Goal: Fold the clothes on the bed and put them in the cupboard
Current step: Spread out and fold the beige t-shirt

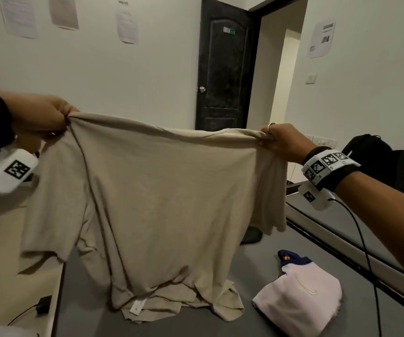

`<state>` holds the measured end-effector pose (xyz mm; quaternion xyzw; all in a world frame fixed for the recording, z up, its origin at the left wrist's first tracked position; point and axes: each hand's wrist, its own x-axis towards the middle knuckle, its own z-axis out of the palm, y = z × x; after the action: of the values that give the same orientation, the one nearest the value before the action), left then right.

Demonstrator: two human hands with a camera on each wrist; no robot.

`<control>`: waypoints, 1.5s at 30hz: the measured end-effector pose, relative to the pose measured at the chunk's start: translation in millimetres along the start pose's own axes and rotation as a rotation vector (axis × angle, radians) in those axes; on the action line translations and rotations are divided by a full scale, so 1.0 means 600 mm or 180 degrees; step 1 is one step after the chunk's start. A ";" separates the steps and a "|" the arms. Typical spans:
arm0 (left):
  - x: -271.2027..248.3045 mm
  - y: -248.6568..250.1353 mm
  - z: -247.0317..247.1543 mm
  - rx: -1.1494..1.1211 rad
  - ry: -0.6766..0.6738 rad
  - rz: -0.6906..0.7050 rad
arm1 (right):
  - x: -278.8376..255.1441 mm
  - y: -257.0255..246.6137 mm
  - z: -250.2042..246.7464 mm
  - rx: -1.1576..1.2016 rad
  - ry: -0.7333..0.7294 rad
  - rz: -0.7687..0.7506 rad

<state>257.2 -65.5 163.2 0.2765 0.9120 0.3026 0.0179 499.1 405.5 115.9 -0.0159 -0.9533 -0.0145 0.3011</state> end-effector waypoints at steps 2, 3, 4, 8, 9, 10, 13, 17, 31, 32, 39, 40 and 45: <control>-0.003 0.031 0.009 0.0823 0.0575 0.0186 | 0.012 0.001 -0.019 -0.0040 0.0085 0.0180; 0.002 0.040 0.007 0.1064 0.0839 0.0265 | 0.021 0.005 -0.036 -0.0001 0.0200 0.0321; -0.003 0.057 0.007 0.1138 0.1082 0.0352 | 0.028 0.009 -0.056 0.0098 0.0389 0.0463; -0.006 0.136 -0.016 0.0531 0.1710 0.0703 | 0.052 0.028 -0.135 0.0559 0.0816 0.0873; -0.006 0.154 -0.022 0.0388 0.1647 0.0822 | 0.056 0.032 -0.149 0.0526 0.0678 0.0858; -0.004 0.171 -0.029 0.0349 0.1530 0.1008 | 0.060 0.037 -0.165 0.0469 0.0590 0.0839; -0.001 0.215 -0.050 -0.0285 0.1422 0.1092 | 0.068 0.051 -0.216 0.0606 0.0970 0.0925; 0.021 0.245 -0.093 -0.0665 0.1622 0.0988 | 0.076 0.051 -0.254 0.0462 0.0845 0.0958; 0.000 0.302 -0.162 -0.0805 0.1663 0.1194 | 0.051 0.053 -0.332 0.2246 0.1128 0.0970; -0.003 0.307 -0.162 -0.0631 0.1761 0.1286 | 0.052 0.053 -0.336 0.2190 0.1103 0.1031; -0.010 0.310 -0.143 0.1919 0.2716 0.1317 | 0.056 0.067 -0.347 0.0860 0.1110 0.0880; -0.007 0.306 -0.142 0.2112 0.2831 0.1223 | 0.057 0.064 -0.348 0.0735 0.1193 0.0781; 0.070 0.243 -0.198 0.2453 0.2786 0.0794 | 0.062 0.062 -0.349 0.0244 0.1217 0.0402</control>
<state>269.9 -11.2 347.6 0.2177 0.8393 0.0355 -0.4970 590.6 435.7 309.3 -0.0612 -0.8758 0.0380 0.4774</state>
